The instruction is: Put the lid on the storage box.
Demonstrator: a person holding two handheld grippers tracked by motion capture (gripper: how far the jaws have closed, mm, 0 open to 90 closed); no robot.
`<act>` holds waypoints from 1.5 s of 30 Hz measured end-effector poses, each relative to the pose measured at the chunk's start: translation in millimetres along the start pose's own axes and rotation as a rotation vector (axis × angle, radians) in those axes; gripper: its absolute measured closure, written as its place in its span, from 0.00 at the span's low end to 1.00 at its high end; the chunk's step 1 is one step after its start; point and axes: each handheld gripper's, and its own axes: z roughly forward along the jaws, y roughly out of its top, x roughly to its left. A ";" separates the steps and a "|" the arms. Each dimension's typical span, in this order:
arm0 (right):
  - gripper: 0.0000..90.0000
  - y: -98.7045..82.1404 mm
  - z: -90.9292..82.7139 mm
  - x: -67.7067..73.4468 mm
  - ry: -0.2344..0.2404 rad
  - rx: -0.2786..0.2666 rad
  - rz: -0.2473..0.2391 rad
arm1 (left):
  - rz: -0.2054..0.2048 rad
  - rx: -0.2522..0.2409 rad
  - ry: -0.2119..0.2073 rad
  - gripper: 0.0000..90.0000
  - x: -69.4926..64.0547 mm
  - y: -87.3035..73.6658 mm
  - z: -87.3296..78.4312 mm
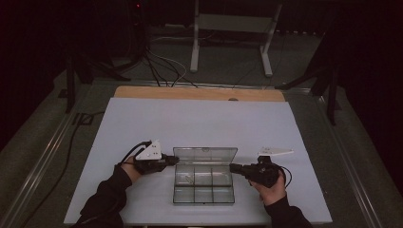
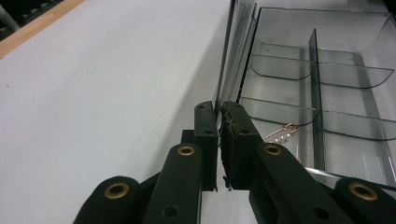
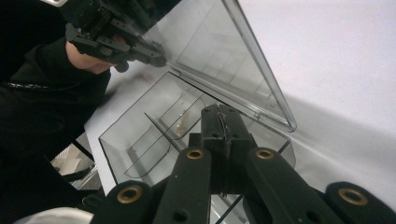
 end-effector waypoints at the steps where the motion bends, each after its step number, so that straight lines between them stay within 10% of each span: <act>1: 1.00 0.0 0.0 0.0 0.000 0.000 0.000 | 0.002 0.000 0.000 0.96 0.0 -0.2 -0.1; 10: 1.00 0.0 -0.8 -1.0 0.002 -0.008 0.011 | 0.091 0.005 0.014 0.95 -4.8 -1.2 -1.9; 24: 1.00 -0.5 0.6 0.7 -0.011 -0.003 -0.001 | 0.121 0.038 0.009 0.94 -6.5 -5.6 -5.2; 34: 1.00 -0.6 1.0 0.7 -0.007 0.000 0.000 | 0.026 0.013 -0.030 0.83 -5.8 -6.8 -13.5; 45: 1.00 -1.1 1.8 1.6 -0.005 0.002 -0.007 | -0.196 0.013 -0.029 0.60 -5.2 -8.3 -31.2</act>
